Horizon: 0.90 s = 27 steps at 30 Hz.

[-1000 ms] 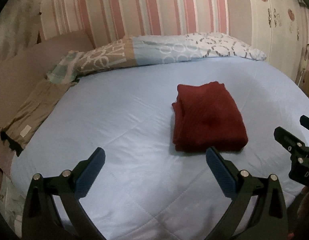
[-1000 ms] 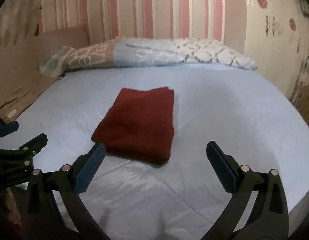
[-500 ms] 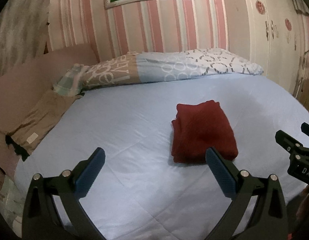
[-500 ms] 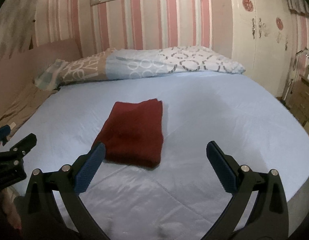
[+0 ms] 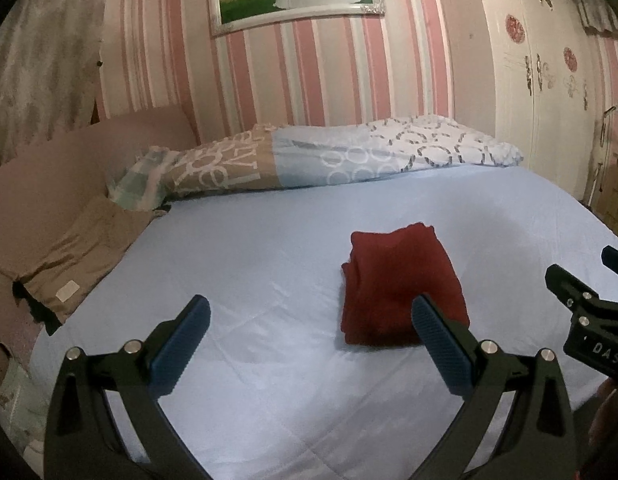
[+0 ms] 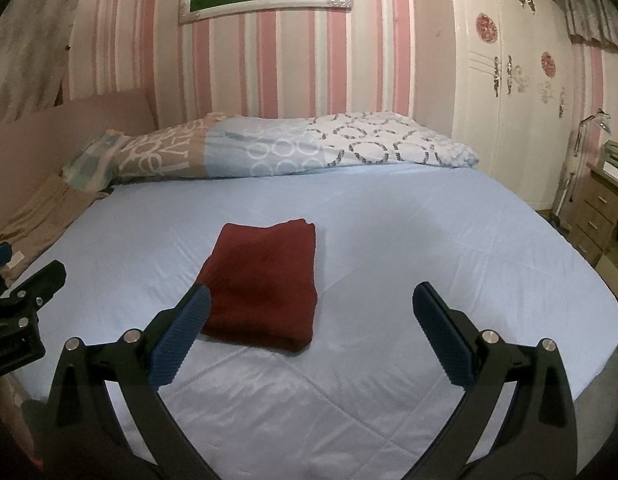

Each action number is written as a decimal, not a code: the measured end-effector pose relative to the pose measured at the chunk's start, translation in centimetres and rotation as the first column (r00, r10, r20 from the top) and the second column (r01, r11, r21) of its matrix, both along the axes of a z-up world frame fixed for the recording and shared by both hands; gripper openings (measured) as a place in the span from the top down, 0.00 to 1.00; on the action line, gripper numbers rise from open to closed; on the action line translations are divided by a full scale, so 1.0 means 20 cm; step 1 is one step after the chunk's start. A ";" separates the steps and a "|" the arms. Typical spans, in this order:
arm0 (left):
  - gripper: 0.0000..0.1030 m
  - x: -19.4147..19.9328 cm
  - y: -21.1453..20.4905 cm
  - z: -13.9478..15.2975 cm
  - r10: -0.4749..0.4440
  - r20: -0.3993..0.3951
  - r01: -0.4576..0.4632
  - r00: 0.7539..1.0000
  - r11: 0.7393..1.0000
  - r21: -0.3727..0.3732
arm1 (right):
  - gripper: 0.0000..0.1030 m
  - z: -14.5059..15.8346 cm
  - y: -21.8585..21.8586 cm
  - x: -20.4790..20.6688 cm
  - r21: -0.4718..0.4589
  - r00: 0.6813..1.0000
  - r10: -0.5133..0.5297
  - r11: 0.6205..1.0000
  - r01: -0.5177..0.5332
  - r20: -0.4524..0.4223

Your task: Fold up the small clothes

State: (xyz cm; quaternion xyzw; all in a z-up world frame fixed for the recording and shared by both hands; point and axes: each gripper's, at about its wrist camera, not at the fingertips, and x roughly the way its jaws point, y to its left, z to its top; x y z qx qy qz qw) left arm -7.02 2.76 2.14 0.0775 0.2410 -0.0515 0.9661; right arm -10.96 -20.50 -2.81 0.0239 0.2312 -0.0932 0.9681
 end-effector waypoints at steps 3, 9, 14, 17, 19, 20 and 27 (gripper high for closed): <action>0.02 0.00 0.00 0.01 -0.001 0.012 0.001 1.000 1.000 -0.003 | 0.03 0.01 0.00 0.00 -0.003 1.000 -0.009 1.000 0.009 0.008; 0.02 0.03 0.02 0.01 0.007 0.005 -0.007 1.000 1.000 -0.015 | 0.03 0.03 0.00 0.00 -0.024 0.999 -0.021 0.999 0.022 0.024; 0.02 0.04 0.03 0.01 0.013 0.003 -0.013 1.000 1.000 -0.014 | 0.03 0.02 0.00 -0.01 -0.024 1.000 -0.021 0.999 0.021 0.024; 0.02 0.04 0.05 0.02 0.011 0.008 -0.011 1.000 1.000 -0.014 | 0.03 0.02 -0.01 -0.01 -0.023 0.999 -0.018 1.000 0.019 0.026; 0.02 0.04 0.05 0.02 0.012 0.014 -0.012 1.000 1.000 -0.014 | 0.03 0.03 0.00 -0.01 -0.025 0.999 -0.019 0.999 0.020 0.028; 0.02 0.04 0.06 0.01 0.014 0.015 -0.013 1.000 1.000 -0.012 | 0.03 0.03 0.00 0.00 -0.026 0.999 -0.019 0.999 0.019 0.028; 0.02 0.06 0.08 0.02 0.020 0.011 -0.020 1.000 1.000 -0.017 | 0.03 0.04 0.02 0.01 -0.035 0.999 -0.015 0.999 0.016 0.035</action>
